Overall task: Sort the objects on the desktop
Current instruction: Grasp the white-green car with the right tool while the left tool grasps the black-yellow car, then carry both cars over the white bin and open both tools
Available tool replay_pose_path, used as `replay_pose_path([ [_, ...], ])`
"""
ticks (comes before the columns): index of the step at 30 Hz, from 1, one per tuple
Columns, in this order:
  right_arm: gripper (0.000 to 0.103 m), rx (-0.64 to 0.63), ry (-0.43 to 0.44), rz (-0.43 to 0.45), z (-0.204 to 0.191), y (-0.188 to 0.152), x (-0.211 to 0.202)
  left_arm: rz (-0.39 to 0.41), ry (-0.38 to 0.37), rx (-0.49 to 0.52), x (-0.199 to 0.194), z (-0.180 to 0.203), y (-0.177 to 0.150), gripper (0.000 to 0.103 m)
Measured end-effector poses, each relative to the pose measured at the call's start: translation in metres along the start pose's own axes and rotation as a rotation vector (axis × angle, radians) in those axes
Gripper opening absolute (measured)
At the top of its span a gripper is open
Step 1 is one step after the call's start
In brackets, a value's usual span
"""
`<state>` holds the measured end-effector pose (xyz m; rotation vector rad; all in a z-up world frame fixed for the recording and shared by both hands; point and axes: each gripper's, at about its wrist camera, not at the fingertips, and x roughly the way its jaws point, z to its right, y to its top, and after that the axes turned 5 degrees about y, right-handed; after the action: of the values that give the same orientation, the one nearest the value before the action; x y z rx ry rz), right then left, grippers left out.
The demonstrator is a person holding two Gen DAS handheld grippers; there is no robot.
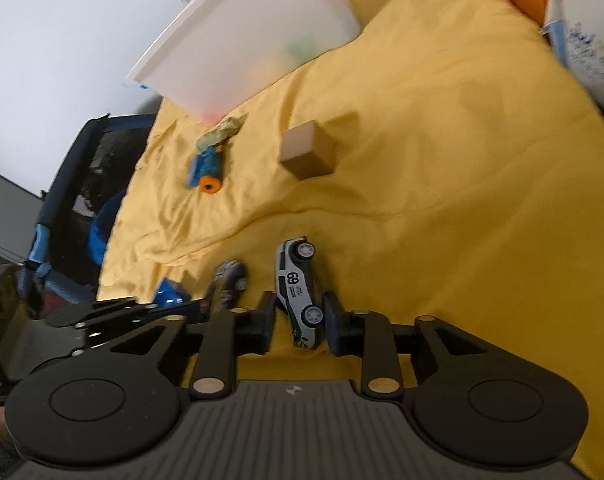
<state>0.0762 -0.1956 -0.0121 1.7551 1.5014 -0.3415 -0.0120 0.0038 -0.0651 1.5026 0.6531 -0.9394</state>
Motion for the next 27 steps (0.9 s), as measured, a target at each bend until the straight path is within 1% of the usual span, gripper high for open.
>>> replay_pose_path([
  [2,0.035,-0.007,-0.003,0.014,0.003,0.0,-0.004,0.01,0.011,-0.012,-0.003,-0.001,0.0,0.053],
  [6,0.045,-0.069,-0.064,0.048,0.003,0.002,-0.011,0.001,0.017,-0.01,-0.002,0.0,-0.002,0.053],
  [8,0.046,-0.106,-0.094,0.06,0.002,0.003,-0.015,-0.006,0.024,0.0,-0.002,0.002,-0.003,0.053],
  [11,0.047,-0.151,-0.12,0.075,-0.005,0.002,-0.02,0.006,0.033,0.027,-0.006,0.006,-0.003,0.053],
  [13,0.047,-0.205,-0.132,0.098,-0.016,0.0,-0.025,0.013,0.036,0.042,-0.007,0.008,-0.002,0.054],
  [15,0.052,-0.272,-0.152,0.119,-0.03,-0.004,-0.027,0.005,0.034,0.049,-0.004,0.01,-0.003,0.054],
  [17,0.054,-0.357,-0.202,0.141,-0.044,-0.009,-0.025,-0.007,0.038,0.055,0.002,0.012,-0.003,0.054],
  [20,0.053,-0.455,-0.281,0.118,-0.056,-0.015,-0.007,0.013,0.038,0.069,0.005,0.015,-0.003,0.054],
  [21,0.052,-0.482,-0.297,0.108,-0.058,-0.018,0.0,0.015,0.043,0.066,0.006,0.016,-0.002,0.054],
  [24,0.051,-0.544,-0.343,0.068,-0.058,-0.024,0.013,0.015,0.048,0.051,0.01,0.016,0.001,0.054],
  [26,0.048,-0.554,-0.353,0.044,-0.055,-0.027,0.019,0.024,0.044,0.054,0.011,0.017,0.002,0.053],
  [27,0.047,-0.552,-0.353,0.032,-0.053,-0.028,0.02,0.032,0.042,0.056,0.011,0.017,0.001,0.046],
])
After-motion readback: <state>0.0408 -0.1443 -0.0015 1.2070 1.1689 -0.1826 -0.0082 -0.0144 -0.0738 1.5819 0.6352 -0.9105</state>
